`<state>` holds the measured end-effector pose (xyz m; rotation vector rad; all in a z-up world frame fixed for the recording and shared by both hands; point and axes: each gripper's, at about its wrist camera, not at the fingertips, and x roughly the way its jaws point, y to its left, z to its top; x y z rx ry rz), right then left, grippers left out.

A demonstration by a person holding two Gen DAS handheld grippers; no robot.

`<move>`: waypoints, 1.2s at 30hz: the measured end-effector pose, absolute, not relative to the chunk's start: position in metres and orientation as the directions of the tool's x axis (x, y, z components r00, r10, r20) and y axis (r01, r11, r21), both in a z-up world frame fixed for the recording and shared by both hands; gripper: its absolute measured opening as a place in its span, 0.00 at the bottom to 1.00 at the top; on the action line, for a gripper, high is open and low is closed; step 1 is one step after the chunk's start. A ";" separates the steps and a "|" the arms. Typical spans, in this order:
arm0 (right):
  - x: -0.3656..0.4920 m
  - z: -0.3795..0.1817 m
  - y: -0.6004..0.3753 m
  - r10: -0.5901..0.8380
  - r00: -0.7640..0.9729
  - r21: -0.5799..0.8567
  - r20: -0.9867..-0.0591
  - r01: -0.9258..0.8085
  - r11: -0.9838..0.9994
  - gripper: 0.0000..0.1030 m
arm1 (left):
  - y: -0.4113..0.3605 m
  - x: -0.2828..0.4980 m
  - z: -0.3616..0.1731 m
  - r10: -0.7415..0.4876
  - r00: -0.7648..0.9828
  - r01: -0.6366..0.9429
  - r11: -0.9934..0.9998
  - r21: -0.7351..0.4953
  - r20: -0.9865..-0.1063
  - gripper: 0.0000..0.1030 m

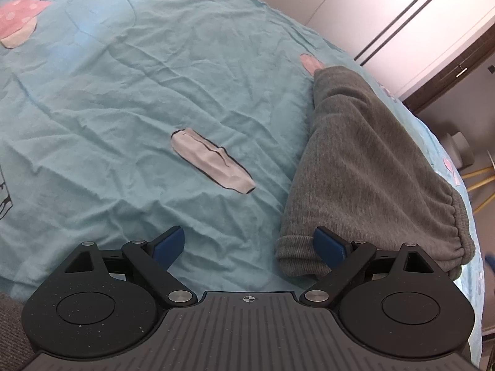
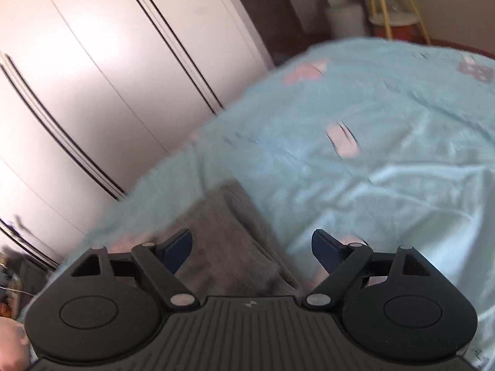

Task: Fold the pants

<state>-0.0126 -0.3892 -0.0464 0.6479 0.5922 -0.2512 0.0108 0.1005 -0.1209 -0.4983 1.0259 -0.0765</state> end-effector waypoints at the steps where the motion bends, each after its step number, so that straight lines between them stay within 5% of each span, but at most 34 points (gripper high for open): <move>1: -0.009 -0.045 -0.392 0.032 0.833 0.544 -0.553 0.332 0.770 0.79 | 0.099 0.012 -0.120 -0.284 0.529 -0.165 0.890 -0.425 -0.800 0.92; 3: 0.005 -0.056 -0.391 0.200 0.839 0.649 -0.506 0.218 0.729 0.58 | 0.098 0.013 -0.117 -0.273 0.535 -0.162 0.896 -0.414 -0.800 0.92; 4: 0.015 -0.066 -0.391 0.265 0.827 0.686 -0.496 0.186 0.704 0.40 | 0.097 0.013 -0.114 -0.273 0.539 -0.153 0.899 -0.411 -0.797 0.92; 5: 0.024 -0.081 -0.390 0.319 0.805 0.713 -0.501 0.175 0.679 0.35 | 0.096 0.014 -0.109 -0.280 0.550 -0.136 0.900 -0.415 -0.787 0.92; 6: 0.032 -0.099 -0.390 0.341 0.770 0.716 -0.539 0.206 0.667 0.28 | 0.095 0.014 -0.105 -0.284 0.556 -0.123 0.901 -0.415 -0.781 0.92; 7: 0.038 -0.117 -0.390 0.324 0.728 0.684 -0.604 0.265 0.679 0.04 | 0.093 0.015 -0.099 -0.288 0.565 -0.108 0.903 -0.415 -0.773 0.92; 8: 0.042 -0.132 -0.391 0.290 0.686 0.641 -0.667 0.331 0.692 0.00 | 0.090 0.017 -0.094 -0.301 0.578 -0.082 0.903 -0.421 -0.759 0.92; 19: 0.045 -0.149 -0.420 0.371 0.711 0.757 -0.598 0.348 0.553 0.00 | 0.005 0.052 -0.088 -0.526 0.452 0.226 0.849 -0.478 -0.720 0.92; 28: 0.035 -0.147 -0.408 0.370 0.707 0.747 -0.603 0.337 0.573 0.00 | -0.003 0.024 -0.102 -0.350 0.454 0.298 0.926 -0.231 -0.819 0.87; 32: 0.037 -0.149 -0.408 0.370 0.712 0.753 -0.596 0.337 0.565 0.00 | 0.011 0.048 -0.063 -0.456 0.503 0.312 0.888 -0.337 -0.734 0.90; 36: 0.035 -0.150 -0.408 0.369 0.713 0.753 -0.596 0.337 0.565 0.00 | 0.005 0.094 -0.059 -0.437 0.546 0.287 0.899 -0.330 -0.715 0.89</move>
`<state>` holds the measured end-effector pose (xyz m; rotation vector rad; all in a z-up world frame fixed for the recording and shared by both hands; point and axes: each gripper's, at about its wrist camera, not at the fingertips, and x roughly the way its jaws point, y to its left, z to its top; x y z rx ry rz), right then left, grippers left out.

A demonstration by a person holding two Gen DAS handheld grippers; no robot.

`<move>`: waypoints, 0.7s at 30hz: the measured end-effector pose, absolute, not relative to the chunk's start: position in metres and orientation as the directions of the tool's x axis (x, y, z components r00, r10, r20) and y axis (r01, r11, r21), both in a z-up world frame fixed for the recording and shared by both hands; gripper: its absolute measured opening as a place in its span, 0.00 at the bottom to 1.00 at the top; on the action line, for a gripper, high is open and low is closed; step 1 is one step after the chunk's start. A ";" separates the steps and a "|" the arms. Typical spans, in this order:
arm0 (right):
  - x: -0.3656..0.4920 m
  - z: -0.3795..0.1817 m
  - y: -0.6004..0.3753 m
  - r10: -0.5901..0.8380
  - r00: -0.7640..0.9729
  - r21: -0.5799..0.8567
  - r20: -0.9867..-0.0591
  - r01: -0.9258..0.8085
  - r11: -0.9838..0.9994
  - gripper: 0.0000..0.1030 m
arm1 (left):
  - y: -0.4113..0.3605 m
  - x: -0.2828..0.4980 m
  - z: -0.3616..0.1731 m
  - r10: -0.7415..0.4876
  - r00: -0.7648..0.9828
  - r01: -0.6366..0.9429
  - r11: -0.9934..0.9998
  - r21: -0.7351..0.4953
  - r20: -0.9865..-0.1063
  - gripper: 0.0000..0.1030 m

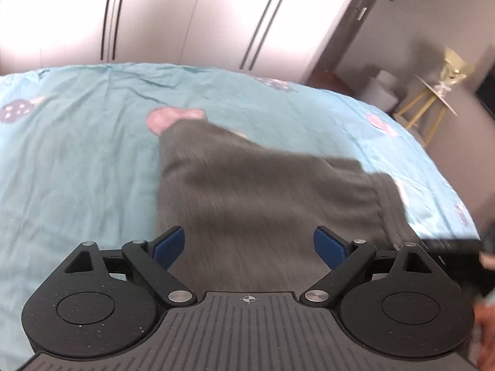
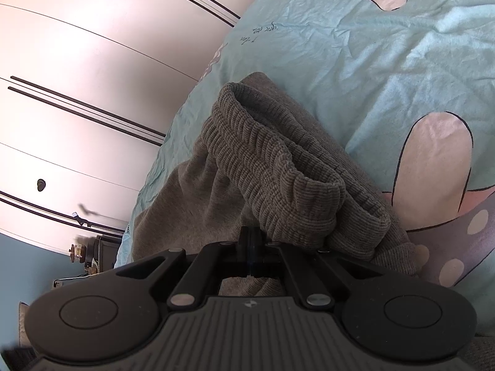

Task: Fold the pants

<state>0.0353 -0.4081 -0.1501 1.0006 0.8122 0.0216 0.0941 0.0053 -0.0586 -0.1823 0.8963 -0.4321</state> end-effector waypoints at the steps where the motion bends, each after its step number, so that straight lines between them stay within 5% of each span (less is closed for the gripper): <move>1: 0.035 -0.150 -0.408 0.368 0.714 0.753 -0.596 0.338 0.565 0.00 | 0.003 0.105 -0.063 -0.447 0.535 0.288 0.894 -0.342 -0.717 0.85; 6: 0.034 -0.151 -0.406 0.362 0.717 0.749 -0.596 0.334 0.572 0.00 | 0.004 0.144 -0.094 -0.325 0.585 0.155 0.944 -0.291 -0.743 0.81; 9: 0.035 -0.152 -0.406 0.366 0.718 0.752 -0.592 0.330 0.571 0.00 | 0.014 0.150 -0.110 -0.127 0.584 -0.008 0.987 -0.162 -0.802 0.91; 15: 0.040 -0.149 -0.414 0.431 0.683 0.767 -0.590 0.306 0.564 0.04 | 0.050 0.118 -0.117 -0.404 0.464 0.070 0.904 -0.422 -0.788 0.92; 18: 0.039 -0.132 -0.422 0.472 0.660 0.759 -0.584 0.239 0.605 0.32 | 0.059 0.111 -0.122 -0.497 0.416 0.108 0.859 -0.501 -0.761 0.93; 20: 0.034 -0.119 -0.430 0.512 0.678 0.789 -0.527 0.168 0.591 0.82 | 0.060 0.115 -0.129 -0.546 0.378 0.110 0.829 -0.549 -0.748 0.93; 21: 0.031 -0.112 -0.435 0.538 0.688 0.811 -0.486 0.127 0.571 0.92 | 0.060 0.117 -0.133 -0.564 0.361 0.111 0.817 -0.566 -0.743 0.93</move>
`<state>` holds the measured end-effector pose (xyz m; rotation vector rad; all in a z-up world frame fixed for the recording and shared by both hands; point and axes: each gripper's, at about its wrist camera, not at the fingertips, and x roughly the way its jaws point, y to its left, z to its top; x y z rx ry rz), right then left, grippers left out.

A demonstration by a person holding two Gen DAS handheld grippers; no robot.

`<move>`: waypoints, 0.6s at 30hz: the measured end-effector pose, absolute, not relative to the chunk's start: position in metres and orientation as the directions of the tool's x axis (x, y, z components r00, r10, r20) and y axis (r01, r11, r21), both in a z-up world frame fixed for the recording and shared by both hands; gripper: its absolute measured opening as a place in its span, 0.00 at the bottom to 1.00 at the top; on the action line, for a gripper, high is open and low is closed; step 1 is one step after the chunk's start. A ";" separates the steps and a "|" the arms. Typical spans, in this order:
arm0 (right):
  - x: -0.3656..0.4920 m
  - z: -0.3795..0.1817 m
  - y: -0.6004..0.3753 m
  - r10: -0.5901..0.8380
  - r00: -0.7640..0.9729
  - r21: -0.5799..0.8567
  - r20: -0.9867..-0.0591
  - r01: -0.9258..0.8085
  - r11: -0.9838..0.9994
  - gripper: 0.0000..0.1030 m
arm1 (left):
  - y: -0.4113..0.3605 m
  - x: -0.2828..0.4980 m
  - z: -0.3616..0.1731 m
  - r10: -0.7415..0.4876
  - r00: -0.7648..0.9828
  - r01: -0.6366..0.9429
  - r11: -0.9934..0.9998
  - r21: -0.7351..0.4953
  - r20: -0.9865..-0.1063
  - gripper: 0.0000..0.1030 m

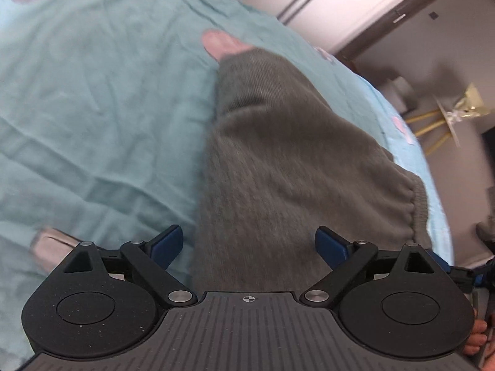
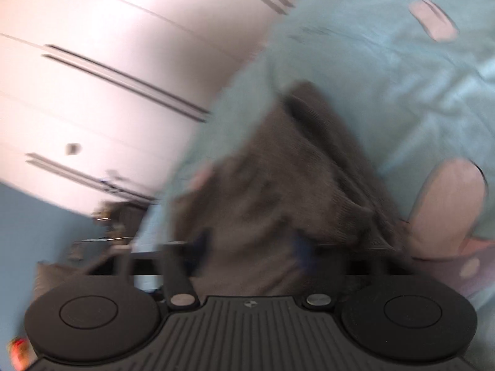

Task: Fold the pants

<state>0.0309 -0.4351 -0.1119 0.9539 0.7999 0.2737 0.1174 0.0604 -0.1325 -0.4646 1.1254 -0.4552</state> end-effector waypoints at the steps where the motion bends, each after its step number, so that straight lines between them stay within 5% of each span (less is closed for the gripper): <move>1: 0.027 -0.104 -0.441 0.539 0.704 0.819 -0.462 0.106 0.563 0.95 | 0.060 0.121 -0.136 -0.574 0.353 0.115 0.810 -0.575 -0.739 0.94; 6: 0.028 -0.084 -0.473 0.450 0.741 0.706 -0.498 0.045 0.707 0.95 | 0.054 0.132 -0.144 -0.673 0.298 0.204 0.738 -0.643 -0.677 0.98; 10: 0.068 -0.140 -0.498 0.606 0.548 0.744 -0.576 0.043 0.667 0.95 | 0.050 0.138 -0.154 -0.721 0.251 0.278 0.693 -0.665 -0.646 0.99; 12: 0.080 -0.169 -0.511 0.666 0.515 0.793 -0.539 0.044 0.607 0.95 | 0.051 0.143 -0.157 -0.762 0.221 0.291 0.647 -0.704 -0.609 0.99; 18: 0.102 -0.195 -0.533 0.827 0.511 0.947 -0.235 -0.073 0.314 0.95 | 0.050 0.164 -0.173 -0.840 0.143 0.299 0.540 -0.787 -0.523 1.00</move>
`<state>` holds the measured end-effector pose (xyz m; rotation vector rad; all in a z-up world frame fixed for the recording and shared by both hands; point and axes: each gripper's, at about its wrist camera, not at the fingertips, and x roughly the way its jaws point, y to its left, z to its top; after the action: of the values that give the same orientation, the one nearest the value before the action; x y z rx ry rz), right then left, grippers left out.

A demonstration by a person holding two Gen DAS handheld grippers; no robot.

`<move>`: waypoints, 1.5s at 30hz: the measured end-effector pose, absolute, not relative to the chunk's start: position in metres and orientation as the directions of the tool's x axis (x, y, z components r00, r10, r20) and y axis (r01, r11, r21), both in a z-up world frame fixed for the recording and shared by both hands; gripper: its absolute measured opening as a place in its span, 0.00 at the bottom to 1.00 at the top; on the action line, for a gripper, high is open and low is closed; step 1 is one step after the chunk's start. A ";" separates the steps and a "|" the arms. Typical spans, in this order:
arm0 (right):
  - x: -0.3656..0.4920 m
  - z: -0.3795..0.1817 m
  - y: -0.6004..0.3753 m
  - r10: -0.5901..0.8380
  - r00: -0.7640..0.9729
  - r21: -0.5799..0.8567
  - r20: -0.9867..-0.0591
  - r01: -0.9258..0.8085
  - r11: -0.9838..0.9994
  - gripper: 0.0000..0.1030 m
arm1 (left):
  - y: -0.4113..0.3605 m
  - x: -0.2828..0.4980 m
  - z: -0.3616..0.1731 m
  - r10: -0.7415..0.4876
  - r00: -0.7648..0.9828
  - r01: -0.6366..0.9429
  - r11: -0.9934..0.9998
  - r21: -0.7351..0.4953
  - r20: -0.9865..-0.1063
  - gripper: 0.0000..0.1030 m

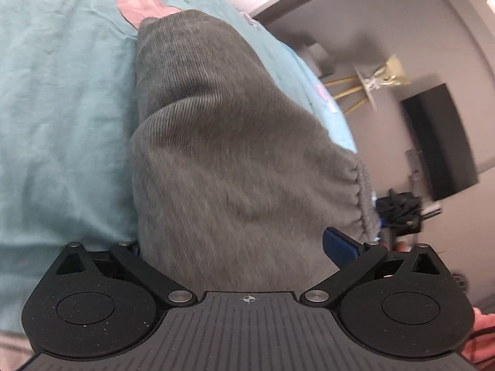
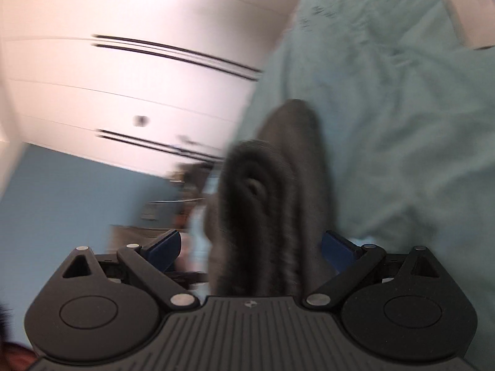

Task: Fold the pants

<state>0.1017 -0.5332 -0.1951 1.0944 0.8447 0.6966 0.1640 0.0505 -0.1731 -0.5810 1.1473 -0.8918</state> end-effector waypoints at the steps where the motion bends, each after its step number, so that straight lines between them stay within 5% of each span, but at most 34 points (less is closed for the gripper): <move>1: 0.107 -0.198 -0.531 0.838 0.495 0.948 -0.230 -0.081 0.308 0.95 | 0.049 0.167 -0.173 -0.842 0.128 0.301 0.536 -0.789 -0.524 1.00; 9: 0.129 -0.194 -0.505 0.879 0.394 0.931 -0.270 -0.125 0.343 0.96 | 0.025 0.160 -0.172 -0.845 0.099 0.435 0.512 -0.741 -0.526 1.00; 29: 0.130 -0.191 -0.483 0.828 0.421 0.890 -0.371 -0.095 0.447 0.96 | 0.018 0.149 -0.172 -0.811 0.221 0.382 0.583 -0.717 -0.542 1.00; 36: 0.125 -0.171 -0.457 0.751 0.444 0.821 -0.488 -0.059 0.568 0.94 | 0.014 0.147 -0.170 -0.790 0.258 0.348 0.613 -0.709 -0.556 1.00; 38: 0.116 -0.158 -0.438 0.672 0.468 0.726 -0.573 -0.090 0.682 0.85 | 0.010 0.146 -0.165 -0.750 0.276 0.320 0.661 -0.679 -0.601 0.90; 40: 0.108 -0.146 -0.422 0.576 0.487 0.620 -0.656 -0.087 0.780 0.62 | 0.009 0.146 -0.163 -0.713 0.297 0.302 0.701 -0.646 -0.635 0.71; 45: 0.100 -0.134 -0.410 0.492 0.508 0.556 -0.707 -0.032 0.831 0.58 | 0.010 0.144 -0.154 -0.657 0.318 0.241 0.753 -0.612 -0.684 0.53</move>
<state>0.1001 -0.4095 -0.1338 0.5185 0.9969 0.3336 0.1445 0.0095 -0.1542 -0.4405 1.0979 -0.6158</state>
